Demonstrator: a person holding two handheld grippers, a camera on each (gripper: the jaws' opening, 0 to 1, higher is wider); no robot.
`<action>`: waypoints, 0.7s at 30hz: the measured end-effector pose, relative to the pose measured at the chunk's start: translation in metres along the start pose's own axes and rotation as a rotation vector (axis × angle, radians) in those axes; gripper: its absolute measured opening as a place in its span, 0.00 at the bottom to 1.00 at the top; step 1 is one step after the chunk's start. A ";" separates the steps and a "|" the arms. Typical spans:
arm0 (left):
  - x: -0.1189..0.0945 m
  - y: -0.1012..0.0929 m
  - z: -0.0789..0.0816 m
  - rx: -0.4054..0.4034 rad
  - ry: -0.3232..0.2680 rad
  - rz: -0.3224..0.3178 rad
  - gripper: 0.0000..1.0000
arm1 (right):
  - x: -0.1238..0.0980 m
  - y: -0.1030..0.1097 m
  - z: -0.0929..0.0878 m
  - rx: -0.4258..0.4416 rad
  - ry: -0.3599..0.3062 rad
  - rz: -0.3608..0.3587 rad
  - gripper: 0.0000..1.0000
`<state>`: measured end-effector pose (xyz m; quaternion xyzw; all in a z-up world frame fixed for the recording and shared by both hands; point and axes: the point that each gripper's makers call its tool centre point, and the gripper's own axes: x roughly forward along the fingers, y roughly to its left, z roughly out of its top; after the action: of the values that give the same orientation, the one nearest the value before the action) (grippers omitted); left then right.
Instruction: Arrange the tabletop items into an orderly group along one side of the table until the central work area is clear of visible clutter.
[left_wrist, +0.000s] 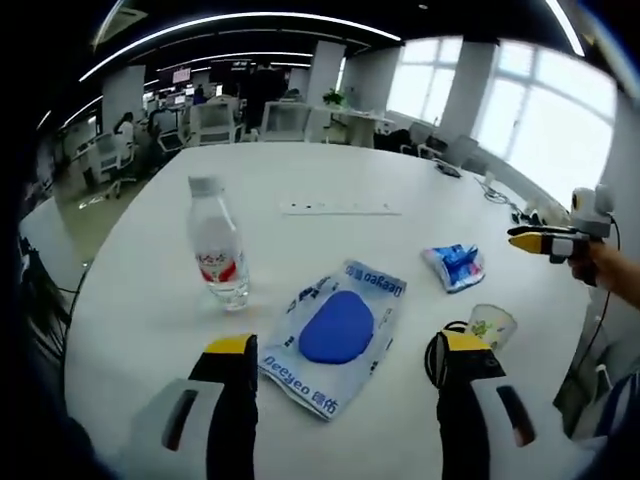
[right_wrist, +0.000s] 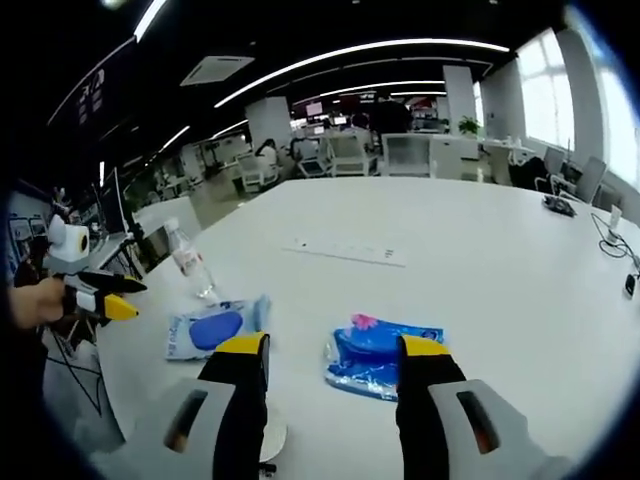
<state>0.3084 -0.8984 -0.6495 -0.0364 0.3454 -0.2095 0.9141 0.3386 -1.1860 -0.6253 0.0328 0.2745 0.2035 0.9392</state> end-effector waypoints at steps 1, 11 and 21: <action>0.000 0.001 -0.001 -0.004 0.001 0.002 0.71 | 0.003 0.003 0.001 -0.008 0.001 0.010 0.48; -0.002 0.013 -0.023 -0.062 0.022 0.029 0.70 | 0.029 0.026 0.007 -0.028 0.013 0.066 0.48; -0.005 0.023 -0.039 -0.102 0.036 0.056 0.69 | 0.053 0.046 0.008 -0.056 0.044 0.121 0.47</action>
<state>0.2885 -0.8723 -0.6806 -0.0695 0.3731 -0.1664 0.9101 0.3665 -1.1225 -0.6375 0.0186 0.2869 0.2682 0.9195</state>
